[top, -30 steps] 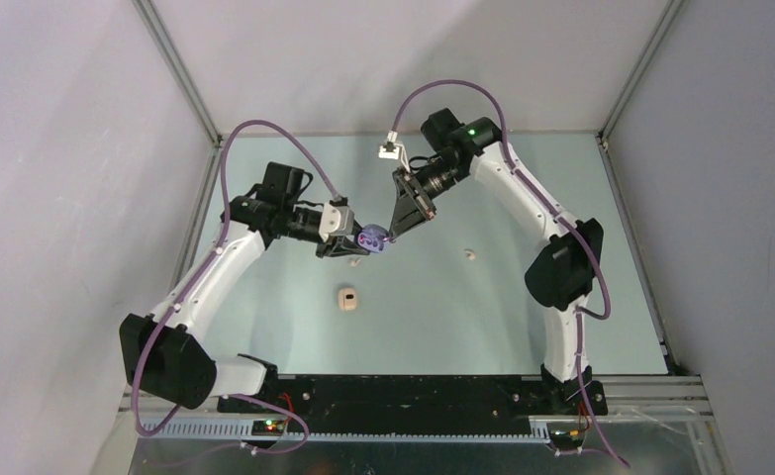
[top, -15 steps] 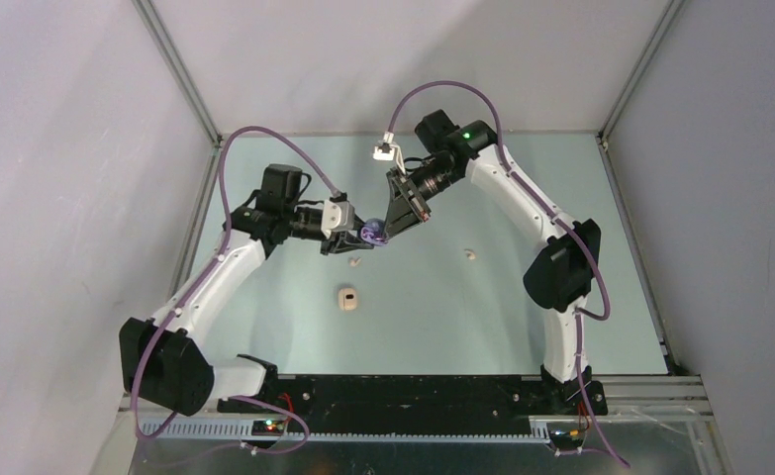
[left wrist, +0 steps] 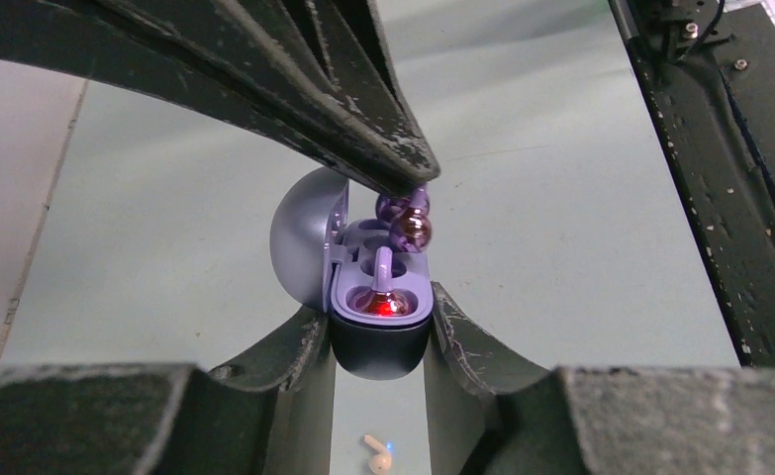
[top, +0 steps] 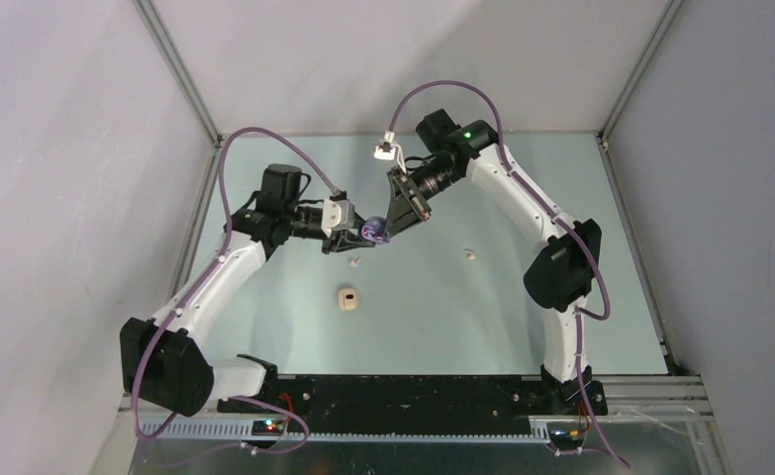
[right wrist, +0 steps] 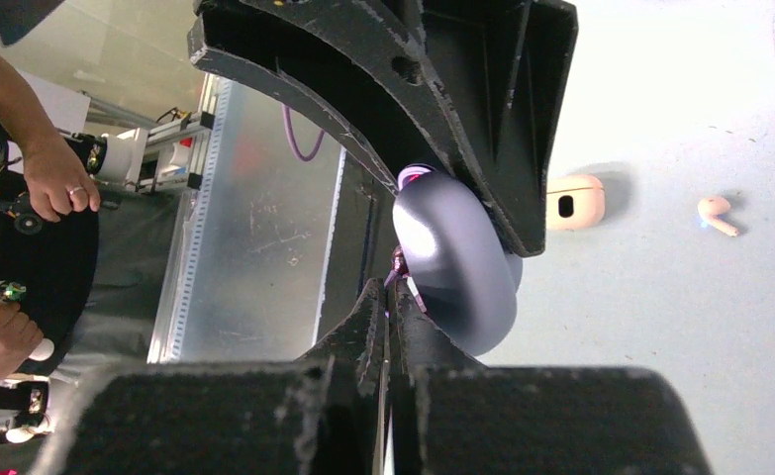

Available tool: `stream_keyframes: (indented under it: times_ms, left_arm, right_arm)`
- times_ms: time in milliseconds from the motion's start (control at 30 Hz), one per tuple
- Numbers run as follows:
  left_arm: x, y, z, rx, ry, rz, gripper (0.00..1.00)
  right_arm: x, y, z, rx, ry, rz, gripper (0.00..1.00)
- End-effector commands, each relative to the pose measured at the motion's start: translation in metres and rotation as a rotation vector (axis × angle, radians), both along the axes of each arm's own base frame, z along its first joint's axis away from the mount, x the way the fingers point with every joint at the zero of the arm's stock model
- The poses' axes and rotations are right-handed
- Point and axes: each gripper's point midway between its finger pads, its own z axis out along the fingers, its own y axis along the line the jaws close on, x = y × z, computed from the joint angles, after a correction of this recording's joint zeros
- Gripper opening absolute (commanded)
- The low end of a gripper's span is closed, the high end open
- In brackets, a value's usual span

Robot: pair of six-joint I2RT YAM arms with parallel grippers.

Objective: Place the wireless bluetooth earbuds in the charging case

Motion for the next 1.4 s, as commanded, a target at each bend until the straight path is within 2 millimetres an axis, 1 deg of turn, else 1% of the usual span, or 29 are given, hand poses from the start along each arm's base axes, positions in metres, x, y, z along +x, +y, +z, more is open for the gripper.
stream_keyframes:
  times_ms: [0, 267, 367, 500, 533, 600, 800, 1000, 1233, 1367]
  left_arm:
    - [-0.011, 0.0, 0.018, -0.017, -0.067, -0.066, 0.0]
    - [-0.014, -0.001, 0.023, -0.027, -0.085, -0.09, 0.0]
    - [-0.014, -0.002, 0.025, -0.036, -0.064, -0.079, 0.0]
    - [-0.012, -0.004, 0.03, -0.067, -0.047, -0.052, 0.0]
    - [-0.009, -0.006, 0.035, -0.087, -0.05, -0.044, 0.0]
    - [-0.01, -0.006, 0.036, -0.089, -0.051, -0.044, 0.0]
    - [-0.013, -0.004, 0.031, -0.07, -0.072, -0.06, 0.0]
    - [-0.022, -0.001, 0.022, -0.033, -0.075, -0.094, 0.0]
    - [-0.023, -0.001, 0.024, -0.03, -0.079, -0.102, 0.0]
    - [-0.023, -0.001, 0.025, -0.031, -0.075, -0.099, 0.0]
  right_arm:
    - [0.002, -0.003, 0.014, 0.028, -0.06, -0.01, 0.0]
    - [0.0, -0.001, 0.013, 0.028, -0.071, -0.002, 0.0]
    - [0.0, 0.0, 0.012, 0.026, -0.07, 0.001, 0.0]
    - [-0.002, 0.0, 0.01, 0.021, -0.063, 0.003, 0.0]
    - [-0.002, 0.0, 0.009, 0.019, -0.063, 0.005, 0.0]
    - [-0.003, -0.001, 0.009, 0.017, -0.065, 0.005, 0.0]
    - [0.0, -0.001, 0.009, 0.01, -0.08, -0.006, 0.0]
    - [0.007, -0.001, 0.011, 0.005, -0.104, -0.03, 0.0]
    - [0.008, 0.001, 0.006, -0.019, -0.131, -0.037, 0.0]
    - [0.005, 0.003, 0.003, -0.031, -0.131, -0.031, 0.0]
